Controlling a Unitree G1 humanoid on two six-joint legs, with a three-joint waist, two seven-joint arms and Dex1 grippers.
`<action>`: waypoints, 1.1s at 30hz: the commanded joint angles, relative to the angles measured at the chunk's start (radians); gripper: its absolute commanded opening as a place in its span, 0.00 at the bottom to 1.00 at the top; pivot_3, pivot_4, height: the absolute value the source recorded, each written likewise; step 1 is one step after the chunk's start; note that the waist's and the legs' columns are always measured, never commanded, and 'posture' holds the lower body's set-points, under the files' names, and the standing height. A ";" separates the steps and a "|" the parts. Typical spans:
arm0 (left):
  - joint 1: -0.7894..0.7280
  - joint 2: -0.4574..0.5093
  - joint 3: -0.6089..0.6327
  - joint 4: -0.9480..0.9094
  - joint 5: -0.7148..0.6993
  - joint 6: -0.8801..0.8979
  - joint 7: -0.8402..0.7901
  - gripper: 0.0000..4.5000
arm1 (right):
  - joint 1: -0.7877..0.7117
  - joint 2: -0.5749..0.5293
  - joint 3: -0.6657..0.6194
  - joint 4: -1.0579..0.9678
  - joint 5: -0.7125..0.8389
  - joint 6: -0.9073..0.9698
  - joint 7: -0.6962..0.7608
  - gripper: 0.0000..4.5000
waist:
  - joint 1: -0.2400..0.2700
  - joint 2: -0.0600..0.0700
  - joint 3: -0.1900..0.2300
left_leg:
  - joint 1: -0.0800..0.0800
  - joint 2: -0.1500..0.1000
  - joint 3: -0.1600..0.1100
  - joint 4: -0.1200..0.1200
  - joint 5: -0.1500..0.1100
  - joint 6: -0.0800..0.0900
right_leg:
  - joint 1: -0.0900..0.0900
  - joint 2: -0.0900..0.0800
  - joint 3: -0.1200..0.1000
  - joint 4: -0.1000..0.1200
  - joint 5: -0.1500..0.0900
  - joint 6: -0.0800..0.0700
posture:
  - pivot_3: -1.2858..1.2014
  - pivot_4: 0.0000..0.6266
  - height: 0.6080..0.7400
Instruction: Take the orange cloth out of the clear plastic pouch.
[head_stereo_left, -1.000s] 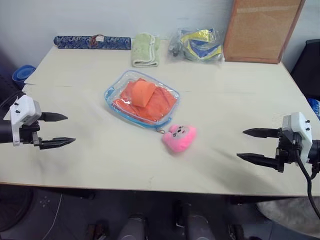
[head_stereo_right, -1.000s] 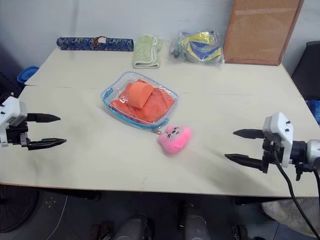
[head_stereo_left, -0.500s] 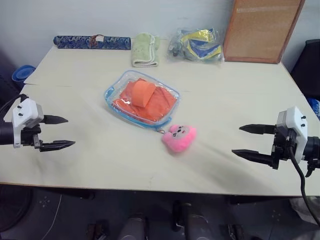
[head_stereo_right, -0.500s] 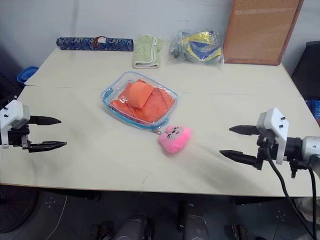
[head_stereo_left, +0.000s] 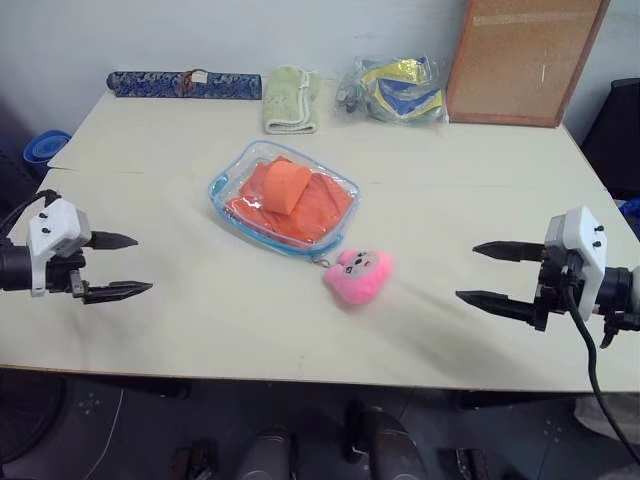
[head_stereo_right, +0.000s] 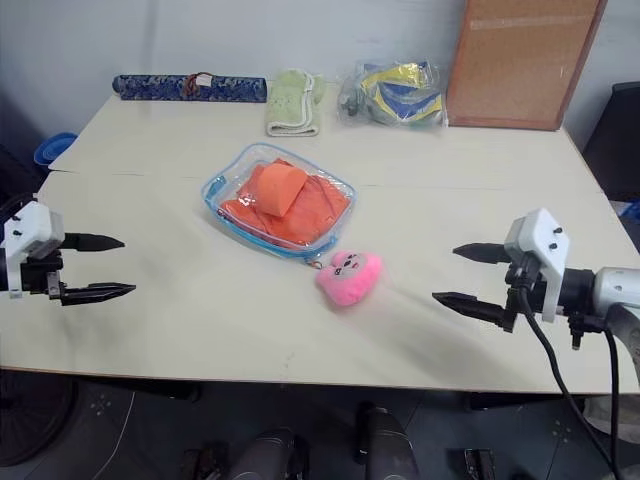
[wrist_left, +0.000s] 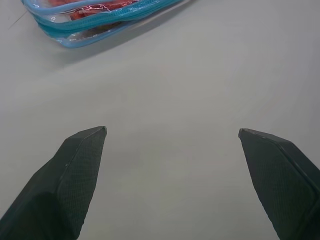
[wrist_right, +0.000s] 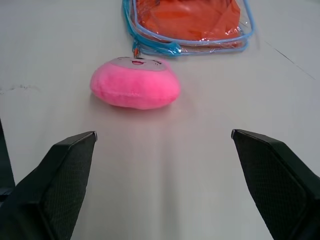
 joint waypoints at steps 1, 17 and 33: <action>-0.011 0.002 0.017 -0.015 -0.007 0.019 0.013 1.00 | -0.001 0.007 -0.017 -0.035 0.027 0.006 -0.007 1.00 | 0.000 0.000 0.000 | 0.000 0.000 0.000 0.000 0.000 0.000 | 0.000 0.000 0.000 0.000 0.000 0.000 | 0.52 0.24 1.00; -0.190 -0.496 0.011 -0.570 -0.160 0.769 0.777 1.00 | -0.107 0.183 0.075 -0.297 0.138 0.118 -0.333 1.00 | 0.008 -0.001 0.000 | 0.000 -0.001 -0.003 0.004 0.001 -0.002 | 0.003 -0.001 0.001 0.002 0.002 0.002 | 0.52 0.24 1.00; -0.621 -0.824 -0.262 0.071 0.159 0.491 1.019 1.00 | -0.183 0.265 0.157 -0.313 0.135 0.094 -0.432 1.00 | 0.008 -0.001 -0.001 | -0.001 -0.003 -0.001 0.003 0.003 -0.003 | 0.001 0.004 0.000 0.002 0.002 0.003 | 0.52 0.24 1.00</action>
